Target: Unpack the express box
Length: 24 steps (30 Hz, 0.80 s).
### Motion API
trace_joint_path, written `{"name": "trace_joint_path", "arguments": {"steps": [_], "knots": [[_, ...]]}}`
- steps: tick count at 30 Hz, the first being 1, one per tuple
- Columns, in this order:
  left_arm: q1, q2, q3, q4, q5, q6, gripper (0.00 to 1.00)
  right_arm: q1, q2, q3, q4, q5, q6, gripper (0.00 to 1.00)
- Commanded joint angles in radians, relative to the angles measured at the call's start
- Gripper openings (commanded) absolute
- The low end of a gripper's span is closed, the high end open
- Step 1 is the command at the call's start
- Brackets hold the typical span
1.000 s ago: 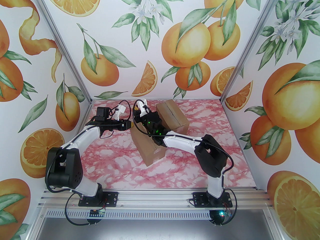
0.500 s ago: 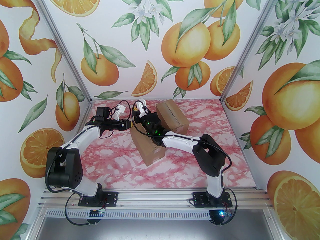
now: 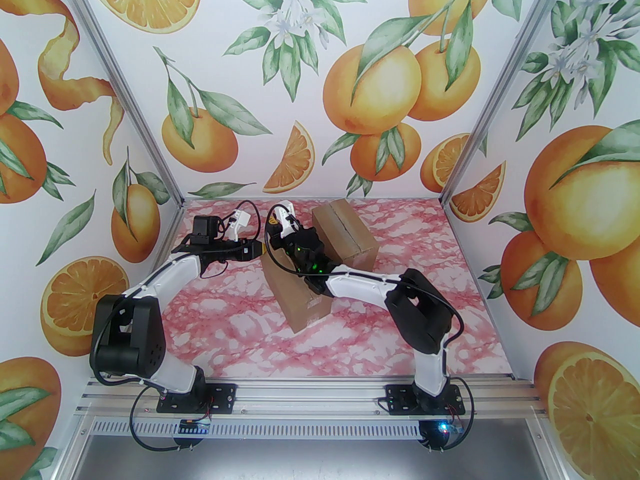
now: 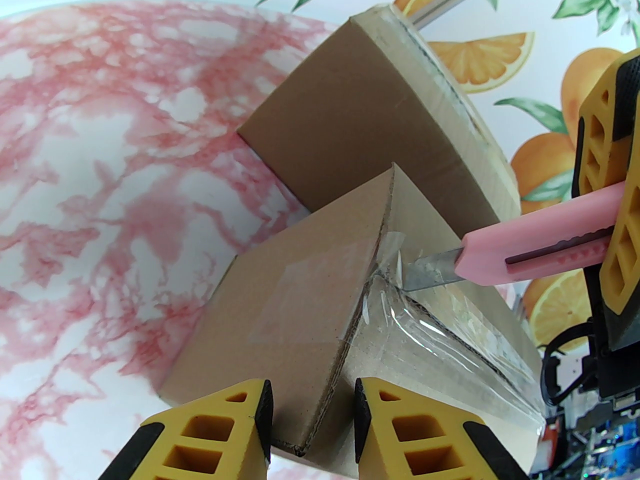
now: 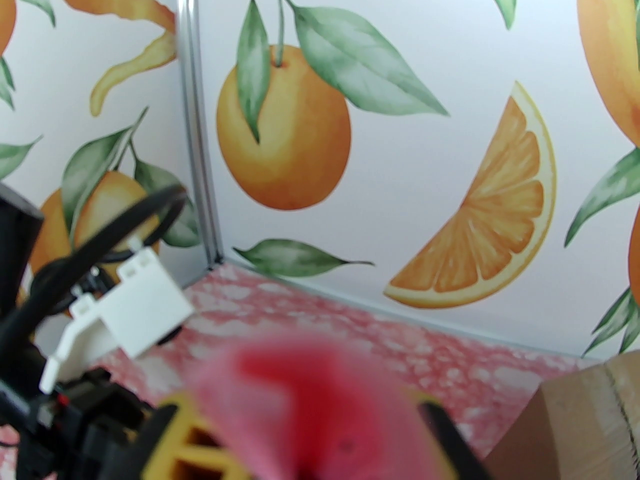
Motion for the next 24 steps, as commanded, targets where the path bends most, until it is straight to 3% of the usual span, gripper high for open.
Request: {"name": "trace_joint_path", "arguments": {"steps": [1,24], "knots": [[-0.002,-0.004,-0.03,-0.019,-0.044,-0.014,0.31,0.009,-0.036,-0.027,-0.031,0.033,-0.017,0.0],[-0.015,-0.015,-0.065,0.011,-0.107,-0.076,0.27,0.025,-0.101,-0.102,-0.031,0.069,-0.022,0.0]]}}
